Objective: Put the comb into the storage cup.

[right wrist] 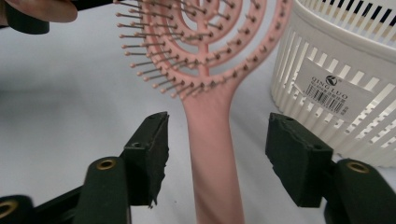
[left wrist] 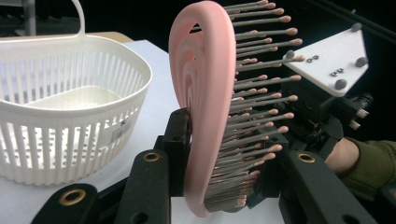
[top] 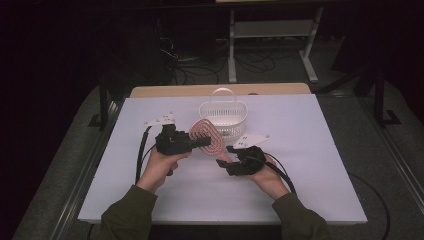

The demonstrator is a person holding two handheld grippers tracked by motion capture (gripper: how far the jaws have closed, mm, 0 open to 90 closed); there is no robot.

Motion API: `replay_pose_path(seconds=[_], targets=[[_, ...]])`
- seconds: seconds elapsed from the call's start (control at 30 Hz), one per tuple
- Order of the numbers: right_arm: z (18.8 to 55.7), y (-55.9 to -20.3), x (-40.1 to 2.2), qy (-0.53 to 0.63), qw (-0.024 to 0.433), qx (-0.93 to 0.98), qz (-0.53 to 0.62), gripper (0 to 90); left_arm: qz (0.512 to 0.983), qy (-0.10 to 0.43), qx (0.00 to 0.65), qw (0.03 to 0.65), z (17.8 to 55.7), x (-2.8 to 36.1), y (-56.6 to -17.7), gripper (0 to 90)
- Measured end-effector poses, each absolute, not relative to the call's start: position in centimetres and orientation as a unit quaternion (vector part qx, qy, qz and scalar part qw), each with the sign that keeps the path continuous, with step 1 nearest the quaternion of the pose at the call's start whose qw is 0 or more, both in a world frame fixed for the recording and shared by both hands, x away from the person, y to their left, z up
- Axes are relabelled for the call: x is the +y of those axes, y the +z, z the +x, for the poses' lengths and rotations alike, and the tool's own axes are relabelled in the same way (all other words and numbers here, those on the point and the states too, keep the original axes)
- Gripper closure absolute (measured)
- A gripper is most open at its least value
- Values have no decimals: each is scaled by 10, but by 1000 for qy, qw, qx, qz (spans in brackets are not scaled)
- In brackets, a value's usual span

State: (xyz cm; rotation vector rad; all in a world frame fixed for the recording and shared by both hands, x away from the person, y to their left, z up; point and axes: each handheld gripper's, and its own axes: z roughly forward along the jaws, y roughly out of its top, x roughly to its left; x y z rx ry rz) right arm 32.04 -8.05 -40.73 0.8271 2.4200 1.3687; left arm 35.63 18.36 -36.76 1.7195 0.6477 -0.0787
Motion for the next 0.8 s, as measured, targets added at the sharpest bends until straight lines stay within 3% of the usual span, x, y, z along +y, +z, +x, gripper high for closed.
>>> replay_pose_path(seconds=[0.6, 0.8], targets=[[321, -414, -89, 443, 101, 840, 297, 16, 736, -28, 287, 613, 358, 194, -364, 650], [321, -415, -101, 445, 89, 836, 308, 0, 734, -25, 289, 614, 358, 196, -363, 649]])
